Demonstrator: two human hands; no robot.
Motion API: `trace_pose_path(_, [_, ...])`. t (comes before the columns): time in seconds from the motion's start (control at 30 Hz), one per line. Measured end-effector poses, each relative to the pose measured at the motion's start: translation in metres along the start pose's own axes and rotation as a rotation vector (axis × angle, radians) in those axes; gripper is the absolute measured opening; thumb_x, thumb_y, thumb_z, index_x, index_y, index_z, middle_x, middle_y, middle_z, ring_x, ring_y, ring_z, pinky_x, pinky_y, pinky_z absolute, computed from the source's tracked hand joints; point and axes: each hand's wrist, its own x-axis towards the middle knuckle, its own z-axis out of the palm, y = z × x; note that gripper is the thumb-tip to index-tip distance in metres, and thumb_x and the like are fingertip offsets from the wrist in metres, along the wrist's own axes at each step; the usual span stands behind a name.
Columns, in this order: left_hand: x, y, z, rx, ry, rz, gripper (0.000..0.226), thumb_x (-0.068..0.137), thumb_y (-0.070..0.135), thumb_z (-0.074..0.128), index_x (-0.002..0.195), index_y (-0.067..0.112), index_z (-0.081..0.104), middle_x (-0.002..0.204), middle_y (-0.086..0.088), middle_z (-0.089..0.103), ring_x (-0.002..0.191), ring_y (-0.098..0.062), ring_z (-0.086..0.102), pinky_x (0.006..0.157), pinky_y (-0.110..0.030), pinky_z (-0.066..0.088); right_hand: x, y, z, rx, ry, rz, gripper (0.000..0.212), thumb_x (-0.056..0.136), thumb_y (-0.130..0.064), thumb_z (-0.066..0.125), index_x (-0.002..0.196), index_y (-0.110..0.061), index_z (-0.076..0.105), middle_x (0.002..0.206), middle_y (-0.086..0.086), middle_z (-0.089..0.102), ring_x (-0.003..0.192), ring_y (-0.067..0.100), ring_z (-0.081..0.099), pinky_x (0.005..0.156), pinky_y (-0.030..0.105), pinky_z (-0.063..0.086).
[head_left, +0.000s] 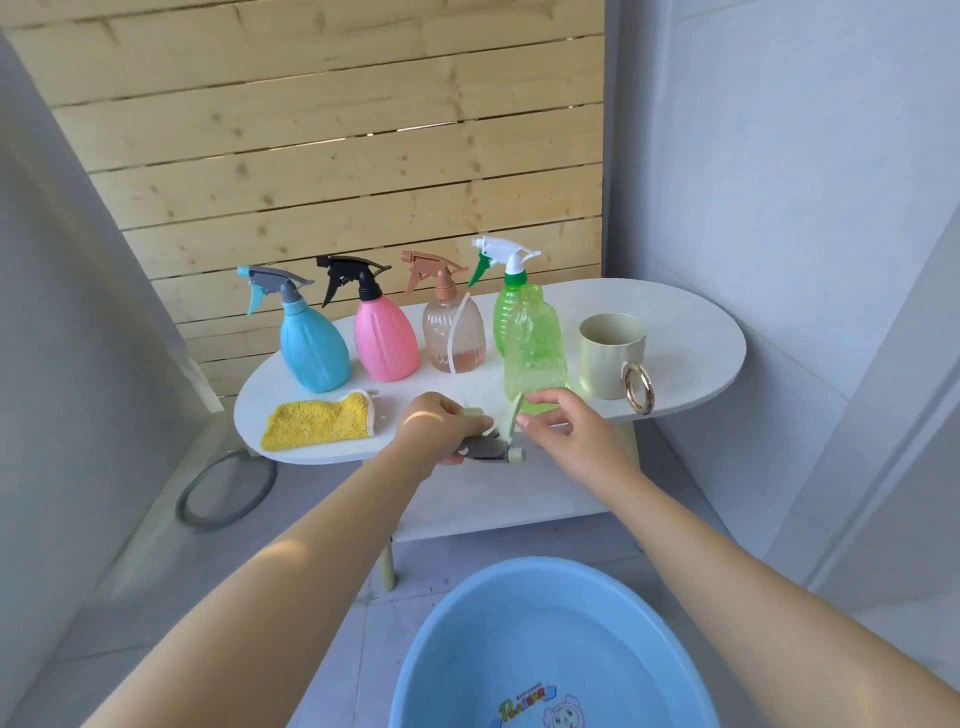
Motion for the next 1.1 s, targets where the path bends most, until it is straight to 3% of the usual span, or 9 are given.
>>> trace_pose_path(0.1, [-0.023,0.006,-0.004,-0.207,-0.039,-0.022,0.033,0.077,0.023,0.079,0.09,0.008,0.053,0.083,-0.011,0.064,0.068,-0.019,0.06,0.054,-0.022,0.056,-0.013,-0.015,-0.003,0.143,-0.083,0.089,0.034,0.086,-0.039,0.064,0.116,-0.027,0.052,0.104,-0.001,0.065,0.091,0.015,0.066,0.081,0.03,0.052])
trace_pose_path(0.23, [-0.048,0.02,-0.001,-0.334,-0.035,-0.002,0.03,0.077,0.026,0.079,0.069,0.007,0.057,0.074,-0.011,0.064,0.064,-0.023,0.063,0.059,-0.024,0.059,-0.032,-0.036,-0.009,0.244,-0.128,0.115,0.015,0.087,-0.02,0.065,0.101,-0.018,0.059,0.098,0.007,0.069,0.075,0.016,0.07,0.071,0.028,0.055])
trace_pose_path(0.37, [-0.069,0.045,0.005,-0.545,-0.052,-0.04,0.024,0.083,0.02,0.073,0.074,0.0,0.062,0.069,-0.012,0.064,0.053,-0.017,0.064,0.053,-0.024,0.058,-0.038,-0.058,-0.017,0.273,0.1,0.069,0.006,0.087,-0.016,0.063,0.091,-0.013,0.065,0.088,0.011,0.071,0.075,0.02,0.069,0.071,0.033,0.055])
trace_pose_path(0.47, [-0.082,0.066,0.012,-0.718,-0.134,-0.093,0.026,0.093,0.016,0.06,0.075,-0.003,0.059,0.061,-0.011,0.065,0.045,-0.016,0.064,0.058,-0.026,0.057,-0.035,-0.066,-0.027,0.285,0.269,0.039,0.003,0.085,-0.025,0.064,0.083,-0.028,0.062,0.083,0.004,0.07,0.083,0.025,0.069,0.079,0.043,0.056])
trace_pose_path(0.6, [-0.096,0.088,0.019,-0.801,-0.19,-0.042,0.014,0.096,0.01,0.053,0.097,-0.003,0.057,0.079,-0.012,0.065,0.064,-0.021,0.066,0.061,-0.026,0.058,-0.029,-0.077,-0.051,0.161,0.474,-0.01,0.012,0.089,-0.031,0.055,0.087,-0.022,0.063,0.085,0.006,0.071,0.086,0.025,0.066,0.079,0.035,0.05])
trace_pose_path(0.73, [-0.09,0.092,0.017,-0.42,0.006,0.243,0.022,0.096,0.009,0.051,0.114,0.001,0.06,0.088,-0.006,0.064,0.072,-0.012,0.064,0.057,-0.022,0.056,-0.022,-0.099,-0.089,0.045,0.575,-0.061,0.027,0.096,-0.031,0.044,0.09,-0.009,0.058,0.083,0.008,0.064,0.079,0.027,0.056,0.059,0.029,0.034])
trace_pose_path(0.8, [-0.081,0.094,0.01,-0.111,0.128,0.426,0.027,0.095,0.01,0.052,0.12,0.009,0.062,0.107,-0.006,0.064,0.085,-0.014,0.063,0.07,-0.027,0.053,-0.015,-0.111,-0.106,-0.031,0.556,-0.077,0.029,0.096,-0.031,0.044,0.083,-0.007,0.056,0.077,0.007,0.06,0.068,0.023,0.05,0.051,0.026,0.031])
trace_pose_path(0.93, [-0.061,0.103,0.002,0.294,0.1,0.515,0.039,0.093,0.015,0.059,0.132,0.014,0.055,0.123,-0.011,0.058,0.118,-0.022,0.048,0.078,-0.015,0.034,0.004,-0.138,-0.132,-0.061,0.53,-0.093,0.038,0.095,-0.028,0.044,0.063,-0.008,0.053,0.069,0.012,0.061,0.063,0.024,0.05,0.049,0.026,0.032])
trace_pose_path(1.1, [-0.024,0.108,0.0,0.434,0.146,0.413,0.006,0.09,0.024,0.061,0.093,0.025,0.066,0.126,-0.011,0.059,0.105,-0.026,0.058,0.097,-0.037,0.043,0.032,-0.166,-0.147,-0.131,0.532,-0.103,0.04,0.095,-0.027,0.046,0.057,-0.011,0.045,0.059,0.007,0.051,0.055,0.019,0.044,0.04,0.015,0.029])
